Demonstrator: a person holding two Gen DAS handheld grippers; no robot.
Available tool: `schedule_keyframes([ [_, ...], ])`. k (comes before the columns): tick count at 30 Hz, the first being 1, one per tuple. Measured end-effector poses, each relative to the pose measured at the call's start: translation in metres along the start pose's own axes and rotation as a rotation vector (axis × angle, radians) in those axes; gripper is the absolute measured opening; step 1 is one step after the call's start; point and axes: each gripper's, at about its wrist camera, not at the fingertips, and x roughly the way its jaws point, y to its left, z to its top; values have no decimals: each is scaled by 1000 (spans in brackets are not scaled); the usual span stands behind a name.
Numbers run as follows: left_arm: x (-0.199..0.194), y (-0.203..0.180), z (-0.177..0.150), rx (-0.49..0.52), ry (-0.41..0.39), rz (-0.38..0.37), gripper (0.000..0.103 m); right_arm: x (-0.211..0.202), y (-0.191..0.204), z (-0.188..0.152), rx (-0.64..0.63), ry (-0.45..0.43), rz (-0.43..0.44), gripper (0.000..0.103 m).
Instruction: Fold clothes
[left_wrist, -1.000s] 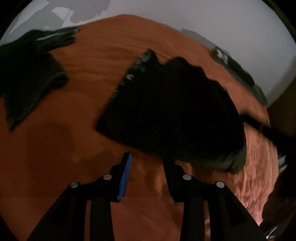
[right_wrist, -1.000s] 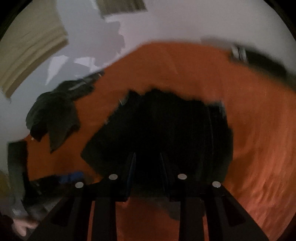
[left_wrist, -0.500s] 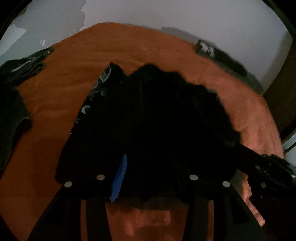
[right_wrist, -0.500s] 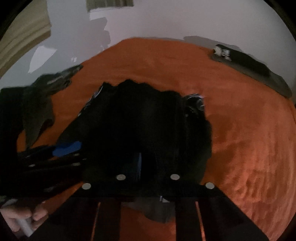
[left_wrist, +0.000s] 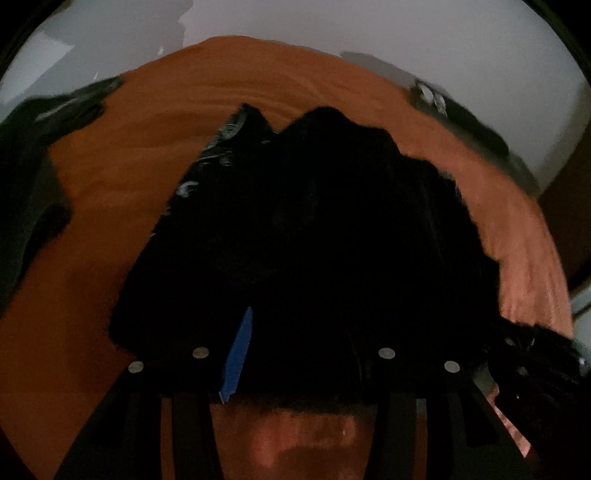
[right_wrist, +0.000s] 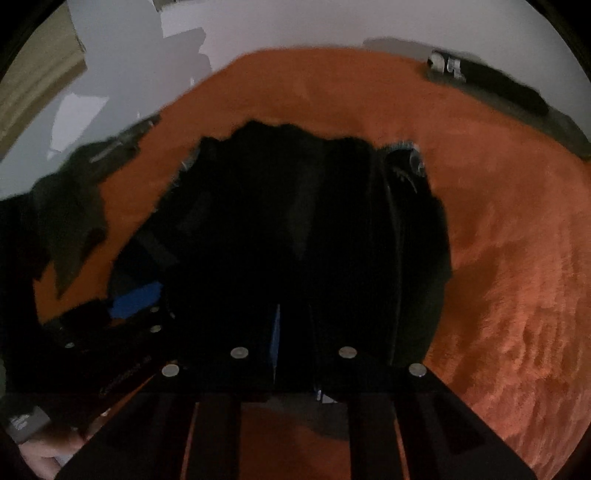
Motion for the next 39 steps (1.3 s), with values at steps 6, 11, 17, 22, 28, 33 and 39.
schedule_keyframes([
  [6, -3, 13, -11, -37, 8, 6, 48, 1, 13, -13, 10, 32, 26, 13],
  [11, 3, 13, -13, -23, 17, 8, 48, 10, 14, -10, 4, 49, 13, 13],
  [17, 4, 16, -15, -36, 18, -7, 48, 5, -3, -14, -5, 43, -56, 13],
  [22, 3, 25, -15, -70, 19, -26, 48, -5, -37, -17, 81, 39, -91, 0],
  [28, 1, 31, -14, -96, 21, -37, 48, -11, 2, -13, -20, 12, -53, 0],
  [33, -17, 21, -6, -80, -47, -55, 48, -15, 35, -9, -104, -10, -21, 0],
  [39, -7, 24, -14, -76, -41, -13, 48, 20, 46, -13, -83, 73, -17, 0],
])
